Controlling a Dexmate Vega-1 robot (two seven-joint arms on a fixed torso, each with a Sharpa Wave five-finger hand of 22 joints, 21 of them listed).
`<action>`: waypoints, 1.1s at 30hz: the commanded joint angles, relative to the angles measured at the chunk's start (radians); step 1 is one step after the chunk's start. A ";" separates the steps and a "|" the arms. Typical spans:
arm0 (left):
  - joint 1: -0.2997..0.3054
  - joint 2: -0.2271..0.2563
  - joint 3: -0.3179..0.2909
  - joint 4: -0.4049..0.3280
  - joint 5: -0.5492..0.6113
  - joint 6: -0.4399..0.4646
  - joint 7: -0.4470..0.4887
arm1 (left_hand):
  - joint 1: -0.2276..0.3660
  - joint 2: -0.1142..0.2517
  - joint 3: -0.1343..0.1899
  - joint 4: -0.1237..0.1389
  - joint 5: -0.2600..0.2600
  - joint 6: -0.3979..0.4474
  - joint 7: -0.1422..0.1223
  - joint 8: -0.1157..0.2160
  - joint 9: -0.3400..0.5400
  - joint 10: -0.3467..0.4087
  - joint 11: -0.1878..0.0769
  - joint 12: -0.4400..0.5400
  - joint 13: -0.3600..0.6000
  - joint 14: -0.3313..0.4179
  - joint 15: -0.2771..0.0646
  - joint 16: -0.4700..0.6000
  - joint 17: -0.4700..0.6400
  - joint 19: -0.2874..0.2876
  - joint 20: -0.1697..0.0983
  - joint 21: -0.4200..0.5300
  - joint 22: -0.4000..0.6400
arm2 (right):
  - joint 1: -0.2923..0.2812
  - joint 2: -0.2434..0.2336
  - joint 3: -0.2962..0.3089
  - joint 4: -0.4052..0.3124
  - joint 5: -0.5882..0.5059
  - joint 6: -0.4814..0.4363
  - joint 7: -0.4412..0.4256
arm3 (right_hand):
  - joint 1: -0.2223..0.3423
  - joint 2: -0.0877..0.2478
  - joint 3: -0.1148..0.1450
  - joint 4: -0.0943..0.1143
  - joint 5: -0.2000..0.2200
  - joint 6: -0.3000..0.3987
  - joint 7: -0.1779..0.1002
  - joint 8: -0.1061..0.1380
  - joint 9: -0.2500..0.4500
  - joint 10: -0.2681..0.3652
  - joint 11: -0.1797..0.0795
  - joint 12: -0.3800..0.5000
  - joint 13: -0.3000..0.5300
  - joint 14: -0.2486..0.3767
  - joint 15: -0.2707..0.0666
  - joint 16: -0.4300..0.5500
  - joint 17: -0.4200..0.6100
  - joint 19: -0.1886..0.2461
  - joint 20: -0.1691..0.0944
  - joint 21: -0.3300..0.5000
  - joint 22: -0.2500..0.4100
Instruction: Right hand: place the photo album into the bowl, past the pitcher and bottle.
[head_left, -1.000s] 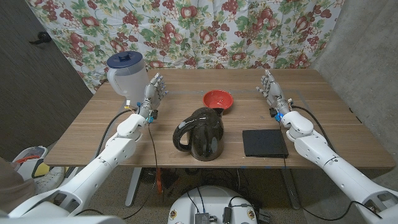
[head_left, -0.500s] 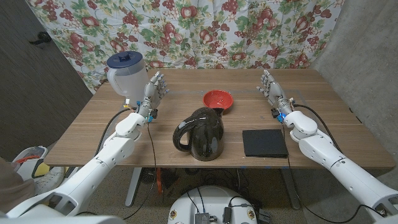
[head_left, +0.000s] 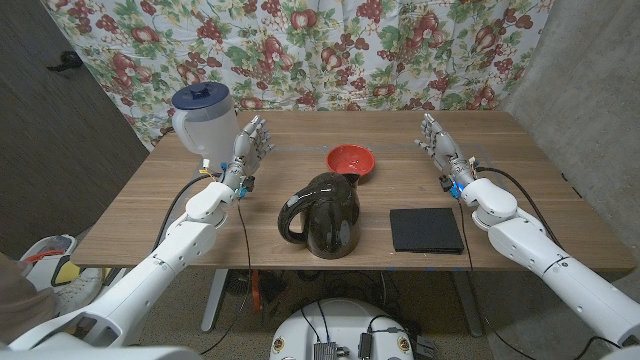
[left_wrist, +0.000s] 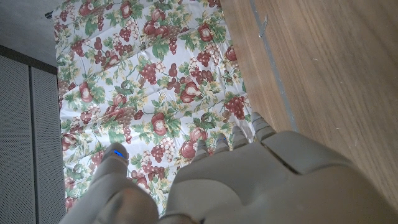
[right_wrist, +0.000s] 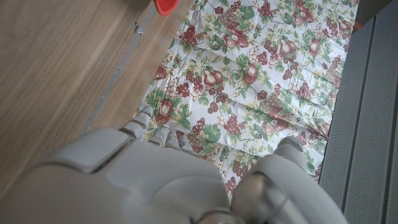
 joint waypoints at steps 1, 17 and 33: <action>0.008 0.005 0.002 -0.008 0.003 -0.005 -0.006 | 0.002 0.006 0.007 0.001 0.006 0.001 0.003 0.004 0.004 -0.007 0.003 0.004 0.003 -0.013 0.004 0.002 0.001 0.002 0.007 -0.002 0.002 | -0.040 -0.030 0.020 -0.058 -0.008 -0.016 -0.025 | 0.008 -0.003 -0.003 -0.004 0.004 -0.005 -0.002 0.001 0.003 -0.010 0.003 -0.001 0.002 -0.011 -0.001 0.000 0.005 -0.008 0.001 0.002 0.004; 0.020 0.021 0.003 -0.031 -0.002 0.003 -0.023 | 0.005 0.009 0.008 -0.001 0.005 0.005 0.003 0.004 0.004 -0.008 0.004 0.003 0.003 -0.017 0.004 0.002 0.001 -0.001 0.007 -0.003 0.002 | -0.072 -0.094 0.025 -0.155 -0.103 -0.062 -0.075 | 0.019 -0.003 -0.005 -0.008 0.010 -0.006 -0.005 0.003 0.003 -0.014 -0.003 0.001 0.002 -0.020 -0.005 0.001 0.005 -0.017 0.001 0.002 0.004; 0.041 0.017 0.016 -0.081 0.016 0.010 0.009 | 0.008 0.011 0.008 -0.002 0.004 0.006 0.003 0.004 0.004 -0.006 0.003 0.005 0.003 -0.019 0.005 0.002 0.001 -0.002 0.007 -0.004 0.002 | -0.143 -0.184 0.061 -0.257 -0.174 -0.104 -0.096 | 0.029 0.000 -0.006 -0.011 0.015 -0.004 -0.010 0.006 0.003 -0.018 -0.008 0.002 0.002 -0.025 -0.009 0.002 0.005 -0.023 0.003 0.003 0.004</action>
